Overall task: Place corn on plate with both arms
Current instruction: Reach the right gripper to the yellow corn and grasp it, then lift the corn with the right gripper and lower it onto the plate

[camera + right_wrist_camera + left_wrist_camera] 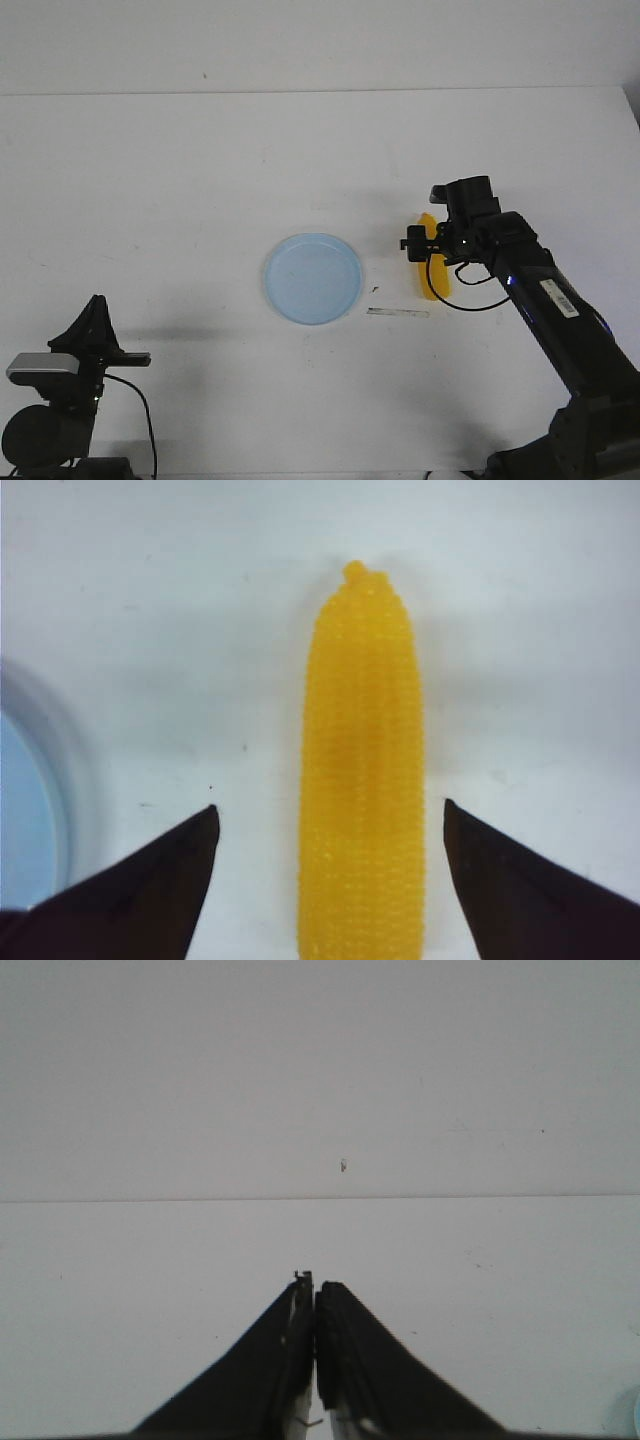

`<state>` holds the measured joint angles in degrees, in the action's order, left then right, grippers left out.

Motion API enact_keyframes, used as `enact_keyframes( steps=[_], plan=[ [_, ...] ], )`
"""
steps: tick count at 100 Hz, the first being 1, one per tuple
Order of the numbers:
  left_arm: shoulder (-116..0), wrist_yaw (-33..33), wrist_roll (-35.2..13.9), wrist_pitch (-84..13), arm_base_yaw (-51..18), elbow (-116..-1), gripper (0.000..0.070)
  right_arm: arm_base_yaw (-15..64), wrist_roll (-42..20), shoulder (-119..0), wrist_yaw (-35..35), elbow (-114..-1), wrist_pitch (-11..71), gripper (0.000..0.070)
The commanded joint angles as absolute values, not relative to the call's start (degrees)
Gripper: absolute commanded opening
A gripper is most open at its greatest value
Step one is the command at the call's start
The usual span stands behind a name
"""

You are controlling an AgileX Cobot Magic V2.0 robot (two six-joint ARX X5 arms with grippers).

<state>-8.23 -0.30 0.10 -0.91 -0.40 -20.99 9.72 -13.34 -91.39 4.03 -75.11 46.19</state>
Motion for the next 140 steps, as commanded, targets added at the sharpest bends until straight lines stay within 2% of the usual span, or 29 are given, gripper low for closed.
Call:
enact_keyframes(
  steps=[1, 20, 85, 95, 115, 127, 140],
  plan=[
    [-8.12, -0.51, 0.62, -0.34, -0.34, -21.26, 0.0002, 10.02, -13.63, -93.56, 2.94, -76.36, 45.74, 0.0518],
    [-8.12, -0.51, 0.62, -0.34, -0.34, -21.26, 0.0002, 10.15, -12.84, -95.57, 2.37, -76.36, 45.41, 0.0624],
    [-8.12, -0.51, 0.62, -0.34, -0.34, -21.26, 0.0002, 10.57, -11.33, -101.14, 2.59, -76.05, 42.83, 0.0617],
    [-8.12, -0.51, 0.62, -0.34, -0.34, -21.26, 0.0002, 10.61, -11.03, -102.17, 2.55, -76.05, 42.87, 0.0572],
    [-8.12, -0.51, 0.62, -0.34, -0.34, -21.26, 0.0002, 10.94, -11.03, -102.80, 2.52, -76.05, 42.46, 0.0434],
    [-8.12, -0.51, 0.62, -0.34, -0.34, -21.26, 0.0002, 10.94, -11.03, -102.80, 2.52, -76.05, 42.39, 0.0327],
    [-8.12, -0.51, 0.62, -0.34, -0.34, -21.26, 0.0002, 10.94, -11.03, -102.80, 2.55, -76.05, 42.30, 0.0321]
  ],
)
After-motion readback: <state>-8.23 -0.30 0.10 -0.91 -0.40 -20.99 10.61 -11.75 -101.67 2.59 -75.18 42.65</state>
